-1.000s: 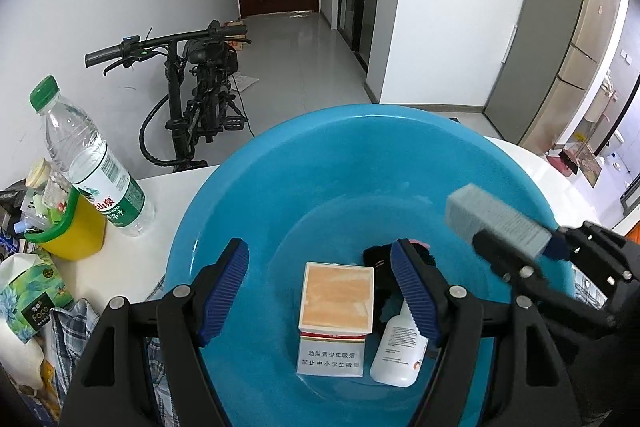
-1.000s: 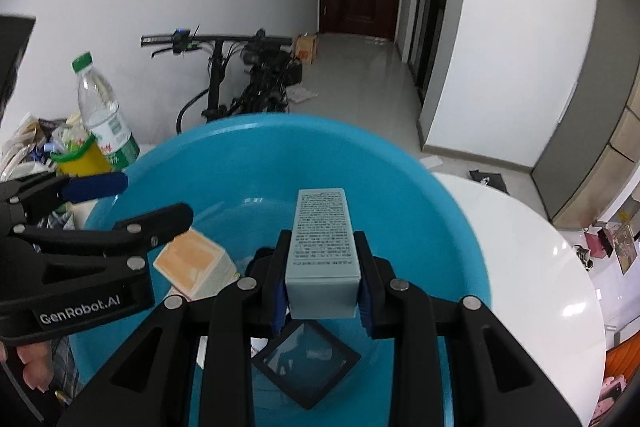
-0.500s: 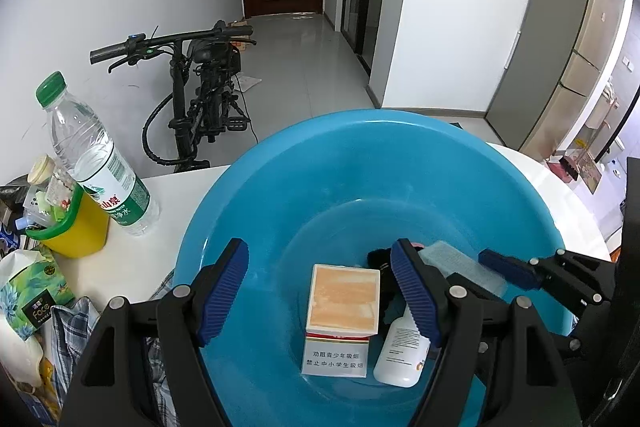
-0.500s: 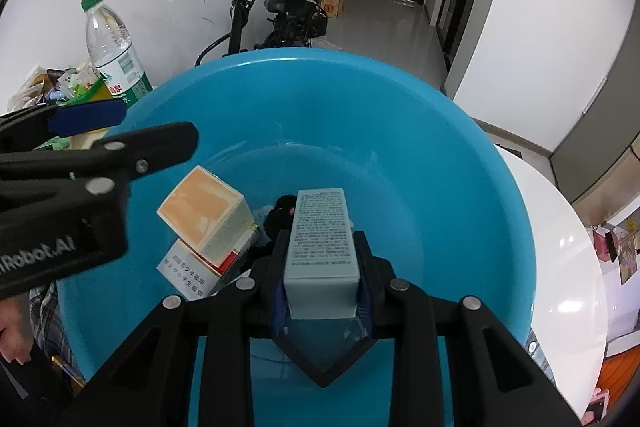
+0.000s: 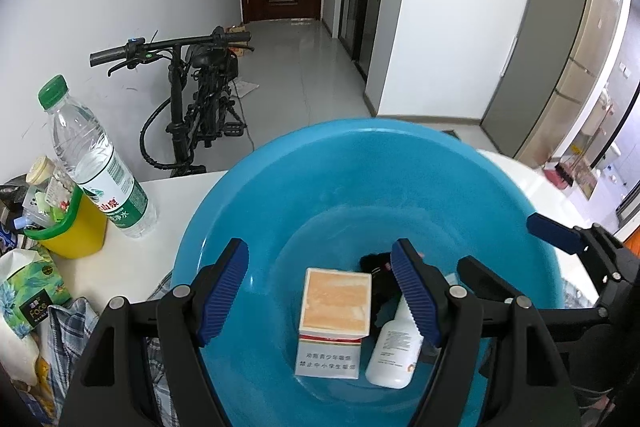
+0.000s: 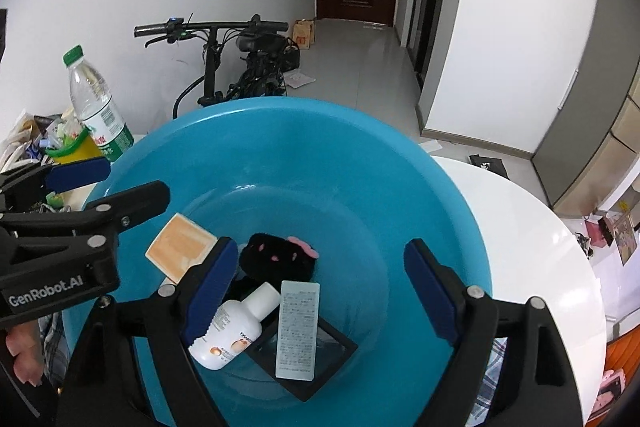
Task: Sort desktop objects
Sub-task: 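Lift both open tools up out of the blue basin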
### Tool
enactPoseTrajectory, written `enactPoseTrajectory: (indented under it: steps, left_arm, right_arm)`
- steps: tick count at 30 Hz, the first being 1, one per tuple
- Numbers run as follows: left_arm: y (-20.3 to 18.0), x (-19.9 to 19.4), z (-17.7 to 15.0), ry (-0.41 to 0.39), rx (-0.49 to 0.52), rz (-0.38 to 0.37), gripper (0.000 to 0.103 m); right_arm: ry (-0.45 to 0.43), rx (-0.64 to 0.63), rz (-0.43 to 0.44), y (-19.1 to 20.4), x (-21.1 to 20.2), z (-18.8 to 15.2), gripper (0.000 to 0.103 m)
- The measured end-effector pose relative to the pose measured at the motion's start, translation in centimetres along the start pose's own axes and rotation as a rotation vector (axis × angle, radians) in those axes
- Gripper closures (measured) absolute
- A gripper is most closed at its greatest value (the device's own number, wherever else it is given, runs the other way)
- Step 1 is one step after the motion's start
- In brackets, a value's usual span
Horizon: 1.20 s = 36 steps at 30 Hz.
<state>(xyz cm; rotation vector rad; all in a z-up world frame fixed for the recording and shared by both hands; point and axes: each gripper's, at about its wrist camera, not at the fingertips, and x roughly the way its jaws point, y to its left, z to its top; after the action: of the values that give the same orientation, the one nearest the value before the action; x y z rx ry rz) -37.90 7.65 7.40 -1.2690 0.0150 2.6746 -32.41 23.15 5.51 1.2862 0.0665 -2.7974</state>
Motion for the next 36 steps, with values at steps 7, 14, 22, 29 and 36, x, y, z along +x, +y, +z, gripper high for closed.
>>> enactPoseTrajectory:
  steps: [7,14,22,29,36]
  left_arm:
    - [0.2,-4.0,0.3,-0.227,-0.006,0.032,0.026]
    - [0.6,-10.2,-1.3,-0.642,-0.012,0.076,0.0]
    - [0.8,-13.2,-1.8,-0.78,-0.027,0.068,0.0]
    - [-1.0,-13.1,-2.0,-0.78,0.029,0.125,0.0]
    - [-1.1,-14.4,-2.8,-0.81,0.017,0.093,0.0]
  right_arm:
    - [-0.168,0.014,-0.022,0.1,-2.8,0.5,0.01]
    - [-0.467,-0.054,-0.084,1.2,-7.5,0.3,0.0]
    - [-0.556,-0.031,-0.099,1.4,-9.1,0.5,0.0]
    - [-0.636,0.043,-0.04,0.4,-10.9,0.3,0.0]
    - [-0.68,0.032,-0.114,1.0,-12.9,0.3,0.0]
